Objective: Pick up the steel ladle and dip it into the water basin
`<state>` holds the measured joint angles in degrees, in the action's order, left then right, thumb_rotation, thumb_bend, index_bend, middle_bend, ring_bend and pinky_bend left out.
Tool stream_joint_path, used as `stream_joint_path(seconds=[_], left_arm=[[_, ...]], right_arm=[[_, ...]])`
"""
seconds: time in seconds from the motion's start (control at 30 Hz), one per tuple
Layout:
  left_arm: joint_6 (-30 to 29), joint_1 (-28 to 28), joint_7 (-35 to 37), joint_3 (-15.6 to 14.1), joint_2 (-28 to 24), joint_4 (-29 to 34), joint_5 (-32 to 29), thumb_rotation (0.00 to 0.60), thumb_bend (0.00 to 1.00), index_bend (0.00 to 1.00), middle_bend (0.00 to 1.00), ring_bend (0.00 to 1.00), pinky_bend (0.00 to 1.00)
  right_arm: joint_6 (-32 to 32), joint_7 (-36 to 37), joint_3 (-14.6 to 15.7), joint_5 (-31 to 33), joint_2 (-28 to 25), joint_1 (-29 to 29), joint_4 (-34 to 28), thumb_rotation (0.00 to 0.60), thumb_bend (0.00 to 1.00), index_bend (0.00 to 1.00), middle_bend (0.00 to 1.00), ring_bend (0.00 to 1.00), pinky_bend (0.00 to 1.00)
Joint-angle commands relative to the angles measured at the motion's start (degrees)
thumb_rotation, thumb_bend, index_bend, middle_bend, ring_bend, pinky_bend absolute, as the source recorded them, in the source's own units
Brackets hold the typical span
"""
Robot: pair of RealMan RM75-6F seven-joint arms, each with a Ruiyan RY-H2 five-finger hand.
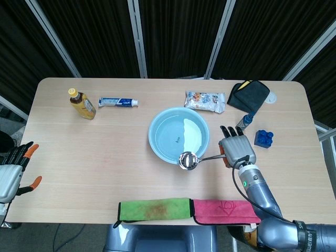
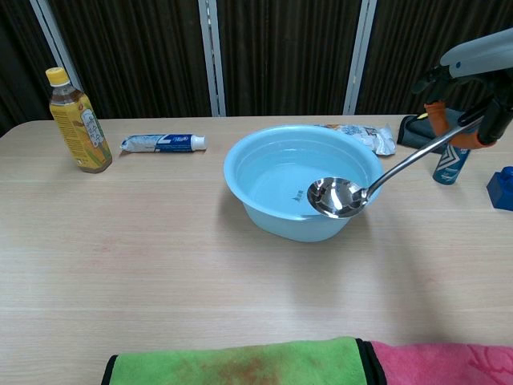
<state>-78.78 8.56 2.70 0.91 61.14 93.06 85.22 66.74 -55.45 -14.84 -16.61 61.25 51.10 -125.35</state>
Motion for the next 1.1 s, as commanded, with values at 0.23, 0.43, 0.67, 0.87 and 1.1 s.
stream_joint_path(seconds=[0.23,0.43,0.67,0.87,1.1], left_arm=[[1.33,0.45,1.54,1.17,-0.3,-0.93,-2.72,0.6,0.32,0.0,0.0,0.0,0.0],[3.26,1.25,0.42,1.53,0.23,-1.41,-4.37,0.6,0.32,0.0,0.0,0.0,0.0],[3.75,1.46,-0.65,2.04,0.62,-1.57,-5.85,0.6,0.32,0.0,0.0,0.0,0.0],[5.69,2.09,-0.74,2.32,0.75,-1.95,-7.54,0.6,0.32,0.0,0.0,0.0,0.0],[6.32,2.19,-1.29,2.89,0.68,-2.5,-9.46,0.6,0.32,0.0,0.0,0.0,0.0]], right_arm=[[-2.79,-0.42,-1.22,7.48,5.46,6.43,7.56,0.6,0.77,0.68,0.02,0.0,0.0],[-5.86,0.28,-1.43,10.03,7.46,9.21,12.46,0.6,0.77,0.68,0.02,0.0,0.0],[-9.57,1.78,-0.8,11.69,8.56,10.94,17.67,0.6,0.77,0.68,0.02,0.0,0.0],[-12.73,3.44,0.03,12.31,10.12,12.04,22.0,0.6,0.77,0.69,0.03,0.0,0.0],[-14.24,4.62,1.42,11.24,12.94,13.27,27.22,0.6,0.77,0.69,0.03,0.0,0.0]])
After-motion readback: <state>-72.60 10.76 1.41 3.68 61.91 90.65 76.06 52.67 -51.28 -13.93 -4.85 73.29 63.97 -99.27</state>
